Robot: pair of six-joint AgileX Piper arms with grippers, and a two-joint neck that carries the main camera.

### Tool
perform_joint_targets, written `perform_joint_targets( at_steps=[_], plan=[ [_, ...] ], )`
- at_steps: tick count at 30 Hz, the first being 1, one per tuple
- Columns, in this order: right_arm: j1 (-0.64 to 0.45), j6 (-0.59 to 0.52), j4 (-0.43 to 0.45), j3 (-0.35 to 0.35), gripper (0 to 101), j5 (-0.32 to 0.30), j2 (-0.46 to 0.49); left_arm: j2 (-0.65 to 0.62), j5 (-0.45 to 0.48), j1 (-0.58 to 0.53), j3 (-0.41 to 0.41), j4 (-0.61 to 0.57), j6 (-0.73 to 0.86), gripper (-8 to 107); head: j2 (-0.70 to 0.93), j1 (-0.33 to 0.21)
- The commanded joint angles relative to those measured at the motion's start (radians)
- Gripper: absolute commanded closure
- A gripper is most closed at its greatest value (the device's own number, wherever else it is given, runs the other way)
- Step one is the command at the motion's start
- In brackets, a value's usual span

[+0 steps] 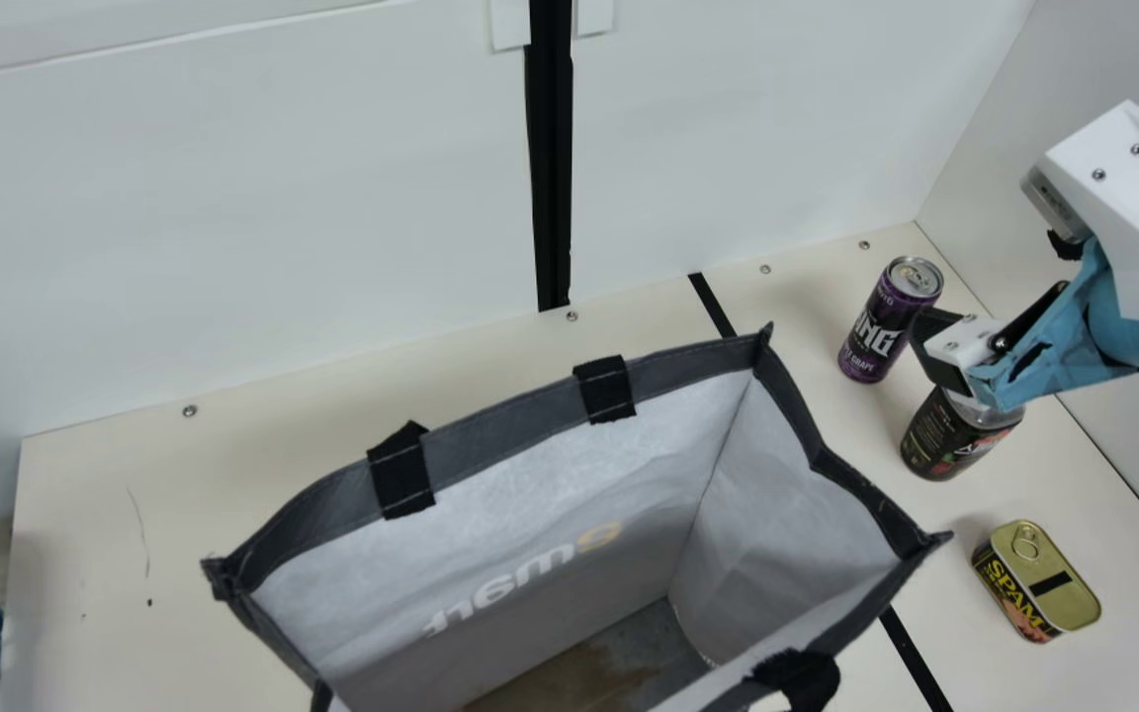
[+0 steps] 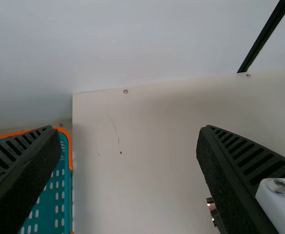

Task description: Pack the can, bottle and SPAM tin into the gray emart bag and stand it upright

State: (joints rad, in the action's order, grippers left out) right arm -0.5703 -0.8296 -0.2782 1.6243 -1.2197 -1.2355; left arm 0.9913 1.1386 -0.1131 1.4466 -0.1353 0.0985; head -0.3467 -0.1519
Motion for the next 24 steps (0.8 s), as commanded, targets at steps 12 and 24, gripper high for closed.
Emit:
perform_joint_targets(
  at_steps=[12, 24],
  plan=[
    [0.000, 0.000, 0.000, 0.000, 6, 0.000, 0.000, 0.082, -0.014, -0.068, 0.098, -0.011, 0.012, 9, -0.002, -0.023],
    [0.000, 0.000, -0.001, 0.000, 6, 0.000, 0.000, 0.152, -0.034, -0.149, 0.189, -0.021, 0.024, 9, -0.002, -0.023]
  ],
)
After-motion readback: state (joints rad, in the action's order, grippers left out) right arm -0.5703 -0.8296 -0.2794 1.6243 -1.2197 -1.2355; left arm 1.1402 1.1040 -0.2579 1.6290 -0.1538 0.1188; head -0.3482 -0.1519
